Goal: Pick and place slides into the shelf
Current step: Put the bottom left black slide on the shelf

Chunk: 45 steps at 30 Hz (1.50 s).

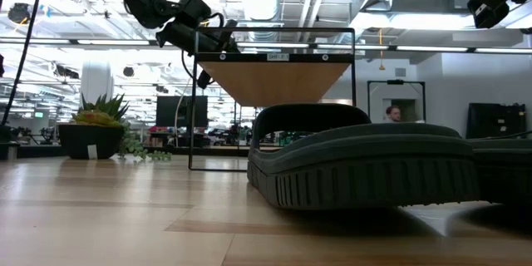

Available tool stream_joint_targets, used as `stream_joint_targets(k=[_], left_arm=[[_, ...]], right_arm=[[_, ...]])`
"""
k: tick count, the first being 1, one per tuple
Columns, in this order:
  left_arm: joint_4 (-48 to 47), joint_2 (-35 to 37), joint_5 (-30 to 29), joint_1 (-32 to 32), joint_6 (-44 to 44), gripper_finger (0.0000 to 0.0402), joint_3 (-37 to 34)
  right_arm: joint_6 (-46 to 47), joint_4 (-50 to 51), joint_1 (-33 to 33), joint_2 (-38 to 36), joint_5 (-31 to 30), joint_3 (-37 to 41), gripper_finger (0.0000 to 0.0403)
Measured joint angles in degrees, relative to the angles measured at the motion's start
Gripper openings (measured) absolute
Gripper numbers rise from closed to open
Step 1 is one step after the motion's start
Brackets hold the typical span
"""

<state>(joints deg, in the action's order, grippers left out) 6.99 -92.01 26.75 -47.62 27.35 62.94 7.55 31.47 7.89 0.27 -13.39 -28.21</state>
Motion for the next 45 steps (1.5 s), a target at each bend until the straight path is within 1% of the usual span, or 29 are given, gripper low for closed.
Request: stream_joint_targets(k=[6, 8, 17, 22, 35, 43, 45], left_arm=[[-1.4, 0.0, -0.1, 0.0, 0.2, 0.0168, 0.0], [-2.1, 0.0, -0.1, 0.0, 0.3, 0.0174, 0.0], [-2.6, 0.0, -0.5, 0.0, 0.3, 0.0237, 0.0], [-2.6, 0.0, -0.6, 0.0, 0.3, 0.0256, 0.0], [-2.6, 0.1, 0.0, -0.1, 0.1, 0.0259, 0.0], [-2.6, 0.2, 1.8, -1.1, 0.2, 0.0259, 0.0], [-2.6, 0.2, 3.1, -1.8, 0.7, 0.0259, 0.0]], right_arm=[[0.0, 0.0, 0.0, 0.0, 0.0, 0.0, 0.0000], [0.0, 0.0, 0.0, 0.0, 0.0, 0.0, 0.0000], [0.0, 0.0, 0.0, 0.0, 0.0, 0.0, 0.0000], [0.0, 0.0, 0.0, 0.0, 0.0, 0.0, 0.0000], [0.0, 0.0, 0.0, 0.0, 0.0, 0.0, 0.0000], [0.0, 0.0, 0.0, 0.0, 0.0, 0.0, 0.0000], [0.0, 0.0, 0.0, 0.0, 0.0, 0.0, 0.0000]])
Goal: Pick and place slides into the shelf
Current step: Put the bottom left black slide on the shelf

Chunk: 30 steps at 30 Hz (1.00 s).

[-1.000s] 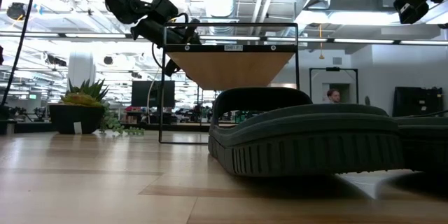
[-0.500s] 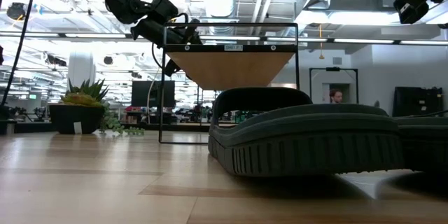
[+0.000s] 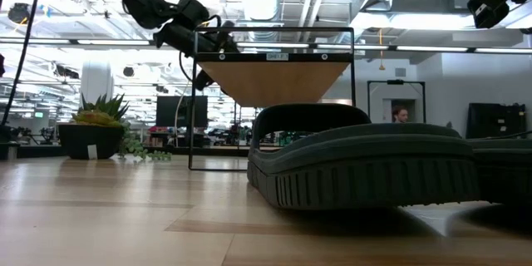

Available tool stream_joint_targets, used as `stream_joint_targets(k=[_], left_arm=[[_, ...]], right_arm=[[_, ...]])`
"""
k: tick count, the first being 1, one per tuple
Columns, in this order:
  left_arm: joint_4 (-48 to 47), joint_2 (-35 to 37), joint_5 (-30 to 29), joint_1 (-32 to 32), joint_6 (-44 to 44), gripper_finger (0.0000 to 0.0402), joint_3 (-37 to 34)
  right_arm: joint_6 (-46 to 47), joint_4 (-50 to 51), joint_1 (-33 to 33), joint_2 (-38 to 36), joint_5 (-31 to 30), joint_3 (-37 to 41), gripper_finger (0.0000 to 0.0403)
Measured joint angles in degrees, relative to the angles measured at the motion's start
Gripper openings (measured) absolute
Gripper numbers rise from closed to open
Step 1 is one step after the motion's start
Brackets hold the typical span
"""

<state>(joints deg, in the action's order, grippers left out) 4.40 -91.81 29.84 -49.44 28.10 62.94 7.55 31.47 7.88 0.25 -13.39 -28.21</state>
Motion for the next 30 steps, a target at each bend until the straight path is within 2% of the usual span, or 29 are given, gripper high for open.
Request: stream_joint_targets(k=[8, 13, 17, 22, 30], left_arm=[[0.0, 0.0, 7.4, -3.1, 3.2, 0.0259, 0.0], [0.3, 0.0, 14.3, -4.9, 6.4, 0.0259, 0.0], [0.6, 0.0, 22.7, -6.4, 10.3, 0.0259, 2.6], [0.5, 0.7, 34.6, -6.3, 10.6, 0.0259, 9.2], [0.7, 9.9, 33.9, -3.7, 6.9, 0.0259, 18.3]], right_arm=[[0.0, 0.0, 0.0, 0.0, 0.0, 0.0, 0.0000], [0.0, 0.0, 0.0, 0.0, 0.0, 0.0, 0.0000], [0.0, 0.0, 0.0, 0.0, 0.0, 0.0, 0.0000], [0.0, 0.0, 0.0, 0.0, 0.0, 0.0, 0.0000], [0.0, 0.0, 0.0, 0.0, 0.0, 0.0, 0.0000]])
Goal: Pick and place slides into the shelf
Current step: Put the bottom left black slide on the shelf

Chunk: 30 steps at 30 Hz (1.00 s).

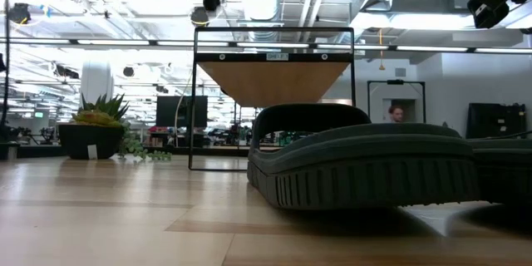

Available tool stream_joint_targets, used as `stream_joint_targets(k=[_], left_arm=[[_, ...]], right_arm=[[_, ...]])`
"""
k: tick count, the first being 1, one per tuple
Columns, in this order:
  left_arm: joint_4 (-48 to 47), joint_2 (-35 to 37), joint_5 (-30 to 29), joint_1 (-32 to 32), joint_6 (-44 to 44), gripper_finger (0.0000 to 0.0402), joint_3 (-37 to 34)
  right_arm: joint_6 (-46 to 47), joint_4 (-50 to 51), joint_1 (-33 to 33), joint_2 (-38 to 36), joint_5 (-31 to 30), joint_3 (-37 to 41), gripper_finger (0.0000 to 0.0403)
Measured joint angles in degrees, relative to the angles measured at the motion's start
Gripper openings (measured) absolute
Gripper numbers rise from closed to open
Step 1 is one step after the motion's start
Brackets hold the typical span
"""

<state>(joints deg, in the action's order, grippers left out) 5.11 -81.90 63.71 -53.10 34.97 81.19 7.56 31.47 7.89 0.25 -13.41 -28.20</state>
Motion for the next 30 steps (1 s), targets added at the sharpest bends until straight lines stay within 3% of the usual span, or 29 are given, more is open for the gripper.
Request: stream_joint_targets(k=[5, 12, 22, 26, 30], left_arm=[[-0.8, 9.4, -3.6, 3.4, -4.0, 0.0259, 0.4], [-10.7, 21.0, -12.1, 10.9, -11.4, 0.0259, 0.3], [-31.1, 30.5, -35.9, 30.0, -17.5, 0.0258, -0.6], [-29.2, 32.2, -44.3, 39.7, -14.3, 0.0258, -5.3], [-22.2, 33.4, -51.6, 47.6, -11.0, 0.0258, -11.4]], right_arm=[[0.0, 0.0, 0.0, 0.0, 0.0, 0.0, 0.0000], [0.0, 0.0, 0.0, 0.0, 0.0, 0.0, 0.0000], [0.3, -0.5, 0.0, 0.0, 1.9, 0.0, 0.0000], [2.5, -1.2, 0.0, 0.0, 8.8, -0.9, 0.0000], [2.5, -0.2, 0.0, 0.0, 9.7, -0.8, 0.0000]])
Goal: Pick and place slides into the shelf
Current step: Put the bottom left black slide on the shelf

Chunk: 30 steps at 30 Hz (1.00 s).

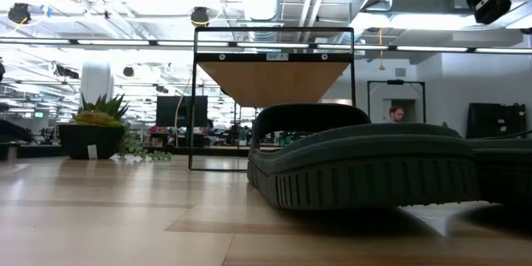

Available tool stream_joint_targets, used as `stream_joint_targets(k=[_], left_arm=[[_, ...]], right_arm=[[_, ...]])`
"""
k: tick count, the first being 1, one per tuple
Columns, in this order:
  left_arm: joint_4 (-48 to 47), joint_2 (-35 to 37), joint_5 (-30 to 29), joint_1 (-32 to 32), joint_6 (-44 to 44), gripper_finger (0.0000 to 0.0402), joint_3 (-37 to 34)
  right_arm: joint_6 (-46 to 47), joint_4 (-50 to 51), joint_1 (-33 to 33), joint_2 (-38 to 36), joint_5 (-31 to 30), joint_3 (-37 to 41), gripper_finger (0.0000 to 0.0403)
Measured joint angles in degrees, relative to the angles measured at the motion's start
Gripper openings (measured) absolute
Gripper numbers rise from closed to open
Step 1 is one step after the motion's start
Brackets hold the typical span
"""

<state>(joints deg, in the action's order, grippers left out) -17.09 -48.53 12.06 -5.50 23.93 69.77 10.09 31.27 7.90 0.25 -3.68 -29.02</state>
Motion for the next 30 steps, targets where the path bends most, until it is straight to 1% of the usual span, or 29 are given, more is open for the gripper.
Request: stream_joint_targets(k=[3, 5, 7, 10, 13, 17, 20, 23, 25, 27, 28, 30], left_arm=[[5.5, 0.8, -4.0, 4.5, 0.3, 0.0258, -4.1], [7.8, 1.1, -5.3, 6.6, -0.4, 0.0258, -6.2], [9.3, 1.0, -6.3, 7.6, -2.0, 0.0258, -6.8], [11.1, 1.1, -6.8, 8.2, -4.6, 0.0258, -6.9], [12.5, 0.9, -5.9, 8.3, -5.2, 0.0258, -6.9], [13.0, 0.3, -5.4, 8.4, -2.9, 0.0258, -6.9], [14.5, -0.4, -7.3, 8.4, -0.9, 0.0258, -6.9], [13.9, -1.7, -8.1, 8.2, -1.7, 0.0258, -6.8], [9.6, -1.7, -8.8, 8.1, -1.8, 0.0258, -6.9], [4.4, -1.3, -12.0, 8.2, 0.5, 0.0258, -6.8], [0.4, -0.6, -15.3, 8.5, 2.2, 0.0258, -6.8], [-6.0, 0.7, -25.1, 10.3, 6.2, 0.0258, -7.2]], right_arm=[[0.0, 0.0, 0.0, 0.0, 0.0, 0.0, 0.0000], [0.0, 0.0, 0.0, 0.0, -0.1, 0.0, 0.0000], [0.0, 0.0, 0.0, 0.0, -0.1, 0.0, 0.0000], [0.0, 0.0, 0.0, 0.0, -0.2, 0.0, 0.0000], [0.0, 0.0, 0.0, 0.0, -0.2, 0.0, 0.0000], [0.0, -0.2, 0.0, 0.0, -0.8, 0.0, 0.0000], [0.0, -0.4, 0.0, 0.0, -0.9, 0.0, 0.0000], [0.7, -0.4, 0.0, 0.0, -0.8, 0.0, 0.0000], [3.8, -1.4, 0.0, 0.0, -0.8, 0.3, 0.0000], [8.3, -4.8, 0.0, 0.0, -1.1, 0.7, 0.0000], [10.2, -7.4, 0.0, 0.0, -1.1, 1.1, 0.0000], [13.3, -11.8, 0.0, 0.0, -0.6, 1.4, 0.0000]])
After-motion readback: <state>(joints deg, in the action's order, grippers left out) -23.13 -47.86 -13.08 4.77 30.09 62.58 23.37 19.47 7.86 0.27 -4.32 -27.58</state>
